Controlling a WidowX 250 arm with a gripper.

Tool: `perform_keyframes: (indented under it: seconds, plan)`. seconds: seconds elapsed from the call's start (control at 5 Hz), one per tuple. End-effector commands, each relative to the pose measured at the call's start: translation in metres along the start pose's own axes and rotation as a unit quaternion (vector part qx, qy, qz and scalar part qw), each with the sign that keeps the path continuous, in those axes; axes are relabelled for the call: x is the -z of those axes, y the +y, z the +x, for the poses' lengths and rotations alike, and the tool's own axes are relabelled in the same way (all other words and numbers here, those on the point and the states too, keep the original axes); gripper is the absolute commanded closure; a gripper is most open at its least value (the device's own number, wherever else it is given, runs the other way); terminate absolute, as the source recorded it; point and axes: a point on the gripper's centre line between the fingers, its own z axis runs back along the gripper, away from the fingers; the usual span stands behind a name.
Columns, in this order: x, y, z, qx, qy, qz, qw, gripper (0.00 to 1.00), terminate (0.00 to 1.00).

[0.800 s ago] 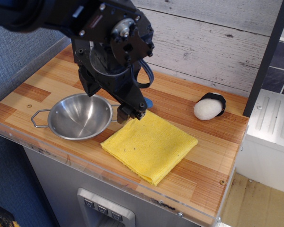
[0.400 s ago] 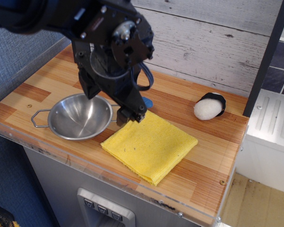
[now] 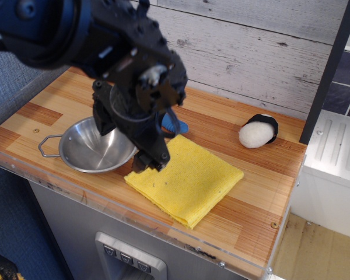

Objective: PICK UP THE PANN AND PUT ANOTHER SIDE OF THE TABLE

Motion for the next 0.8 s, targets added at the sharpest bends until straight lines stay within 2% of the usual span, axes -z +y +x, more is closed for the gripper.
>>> perform_keyframes:
  seconds: [0.0, 0.2, 0.6]
  plan:
    - [0.020, 0.002, -0.011, 0.008, 0.008, 0.040, 0.9991, 0.00, 0.00]
    - [0.032, 0.006, -0.016, 0.001, 0.009, 0.070, 0.9975, 0.00, 0.00]
    - [0.047, 0.013, -0.021, -0.011, 0.020, 0.097, 0.9951, 0.00, 0.00]
